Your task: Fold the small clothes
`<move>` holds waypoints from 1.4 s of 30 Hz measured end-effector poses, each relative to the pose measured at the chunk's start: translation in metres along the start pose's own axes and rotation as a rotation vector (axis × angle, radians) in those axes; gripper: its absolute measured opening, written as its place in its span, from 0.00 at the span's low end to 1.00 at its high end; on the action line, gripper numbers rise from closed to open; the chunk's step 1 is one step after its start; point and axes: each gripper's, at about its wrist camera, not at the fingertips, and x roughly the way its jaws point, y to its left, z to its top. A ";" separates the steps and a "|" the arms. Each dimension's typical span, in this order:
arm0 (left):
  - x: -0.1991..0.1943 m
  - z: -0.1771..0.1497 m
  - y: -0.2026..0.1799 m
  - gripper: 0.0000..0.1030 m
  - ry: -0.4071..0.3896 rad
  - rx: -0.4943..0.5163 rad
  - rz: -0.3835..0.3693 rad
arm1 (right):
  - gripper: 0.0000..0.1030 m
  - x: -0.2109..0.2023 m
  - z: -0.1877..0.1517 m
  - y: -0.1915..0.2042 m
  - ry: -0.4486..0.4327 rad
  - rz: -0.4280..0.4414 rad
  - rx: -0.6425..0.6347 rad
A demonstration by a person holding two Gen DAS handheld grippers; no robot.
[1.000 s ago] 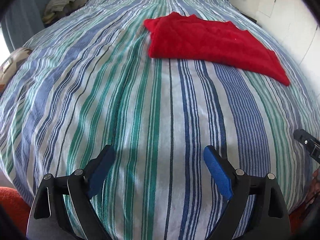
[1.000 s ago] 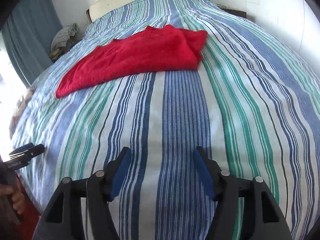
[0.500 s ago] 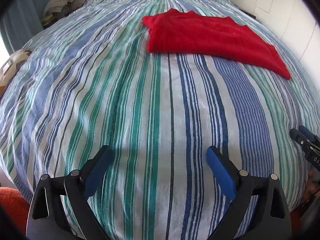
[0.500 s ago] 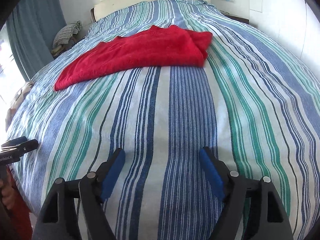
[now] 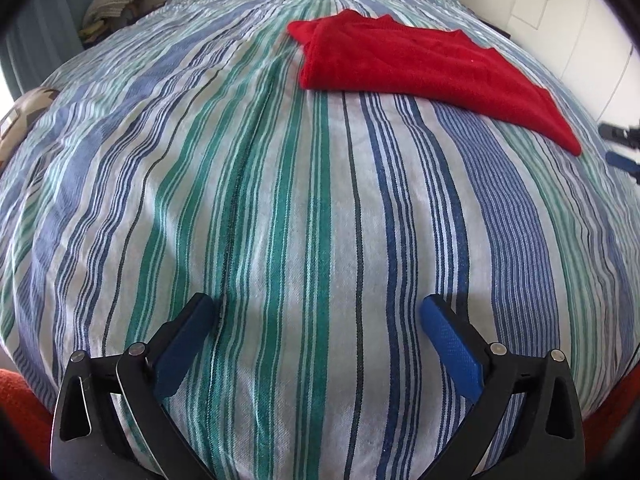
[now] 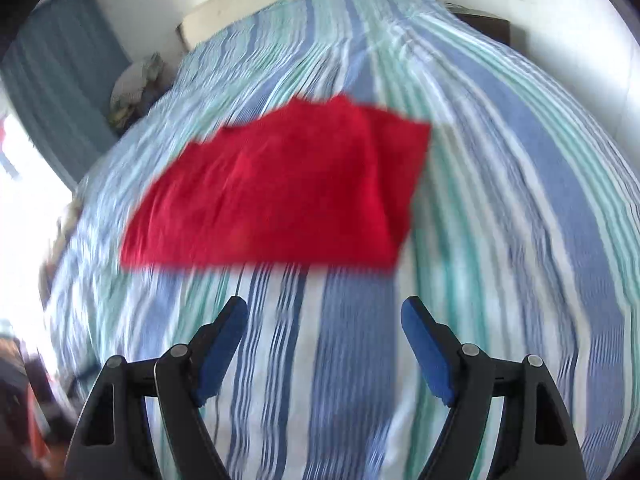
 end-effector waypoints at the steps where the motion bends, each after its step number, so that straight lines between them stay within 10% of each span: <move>1: 0.000 0.000 0.000 1.00 0.000 -0.002 -0.002 | 0.76 0.004 0.015 -0.012 -0.017 0.005 0.048; 10: 0.004 0.004 0.002 1.00 -0.007 0.002 -0.014 | 0.71 0.095 0.071 -0.081 0.016 0.154 0.384; 12: 0.006 0.005 0.003 1.00 -0.008 0.003 -0.015 | 0.54 0.108 0.073 -0.070 0.043 0.195 0.346; 14: 0.008 0.007 0.003 1.00 -0.008 0.001 -0.020 | 0.12 0.116 0.076 -0.056 0.084 0.149 0.314; 23: 0.009 0.015 0.011 1.00 0.026 -0.041 -0.062 | 0.12 0.072 0.134 0.107 0.033 0.217 0.052; 30: 0.008 0.014 0.015 1.00 0.018 -0.027 -0.085 | 0.28 0.143 0.119 0.258 0.158 0.222 -0.165; 32: 0.008 0.013 0.014 1.00 0.017 -0.019 -0.084 | 0.57 0.167 0.105 0.273 0.242 0.249 -0.151; 37: 0.006 0.012 0.016 1.00 0.024 -0.038 -0.098 | 0.57 0.144 0.090 0.280 0.202 0.397 -0.161; 42: 0.006 0.012 0.016 1.00 0.025 -0.050 -0.090 | 0.49 0.116 0.094 0.257 0.125 0.215 -0.307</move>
